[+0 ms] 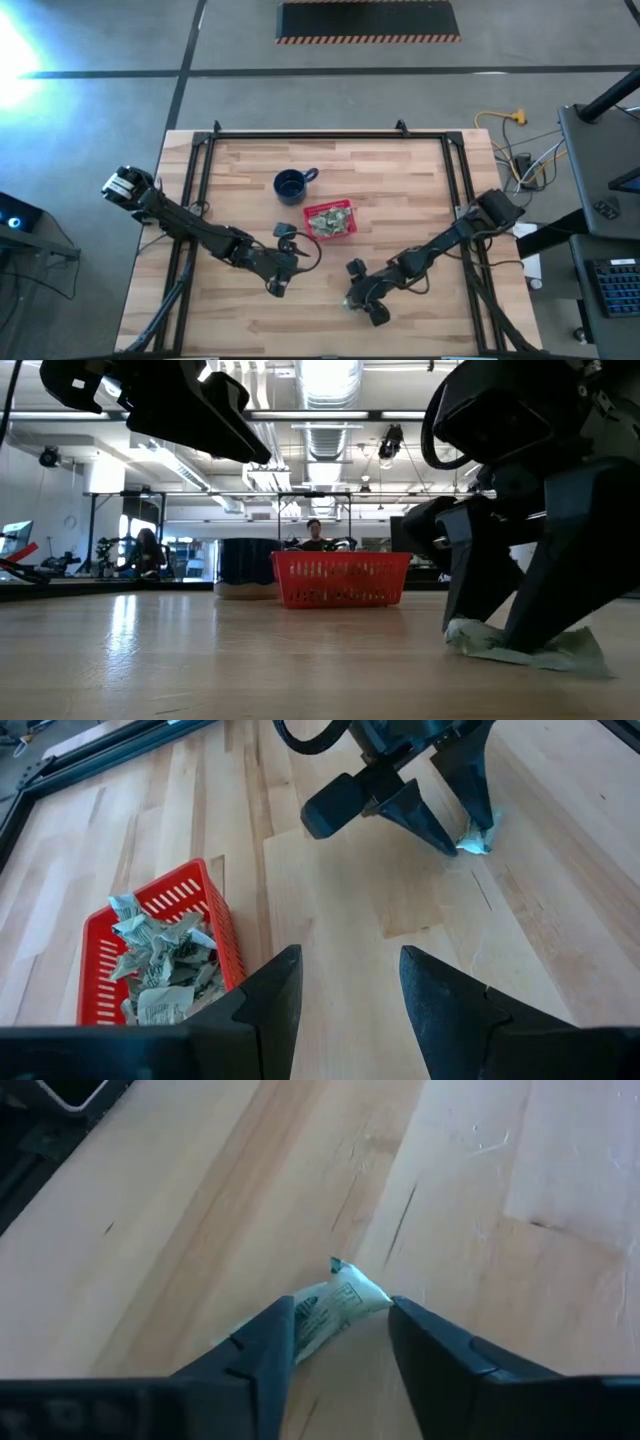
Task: Pick and place Stevia / Truvia into bins
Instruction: Put the white stevia packet into the red basket
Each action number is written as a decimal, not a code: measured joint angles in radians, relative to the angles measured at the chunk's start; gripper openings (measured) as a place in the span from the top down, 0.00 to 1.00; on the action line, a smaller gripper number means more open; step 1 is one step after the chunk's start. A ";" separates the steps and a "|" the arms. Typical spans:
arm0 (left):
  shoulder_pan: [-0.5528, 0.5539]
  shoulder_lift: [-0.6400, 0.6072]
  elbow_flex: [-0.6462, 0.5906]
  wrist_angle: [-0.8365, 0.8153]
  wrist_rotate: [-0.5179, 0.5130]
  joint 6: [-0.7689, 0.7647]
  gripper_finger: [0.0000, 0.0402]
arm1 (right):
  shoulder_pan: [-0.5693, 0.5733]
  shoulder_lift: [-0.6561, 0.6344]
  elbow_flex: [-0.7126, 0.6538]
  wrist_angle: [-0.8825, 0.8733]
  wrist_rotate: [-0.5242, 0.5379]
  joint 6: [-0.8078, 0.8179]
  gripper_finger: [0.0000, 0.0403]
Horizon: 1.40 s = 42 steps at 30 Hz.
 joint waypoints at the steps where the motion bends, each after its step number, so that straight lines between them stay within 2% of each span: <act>1: 0.000 0.000 0.000 0.000 0.000 0.000 0.62 | 0.000 -0.005 -0.001 -0.005 0.000 -0.006 0.63; 10: 0.000 0.000 0.000 0.000 0.000 0.000 0.62 | 0.004 -0.023 -0.002 -0.008 -0.002 -0.072 0.86; 14: 0.000 0.000 0.000 0.000 0.000 0.000 0.62 | 0.003 -0.033 -0.002 -0.008 0.002 -0.112 0.92; 19: 0.000 0.000 0.000 -0.001 0.000 0.000 0.62 | 0.004 -0.071 -0.002 -0.033 0.079 -0.166 0.97; 26: 0.000 0.000 0.000 -0.001 0.000 0.000 0.62 | 0.009 -0.171 -0.002 -0.096 0.286 -0.256 0.98; 34: 0.000 0.000 0.000 -0.001 0.000 0.001 0.62 | -0.033 -0.283 -0.002 -0.137 0.724 -0.433 0.98; 38: 0.000 0.000 0.000 -0.001 0.000 0.002 0.62 | -0.117 -0.324 -0.002 -0.132 0.719 -0.460 0.98; 42: 0.000 0.000 0.000 -0.001 0.000 0.002 0.62 | -0.214 -0.336 -0.002 -0.122 0.640 -0.464 0.98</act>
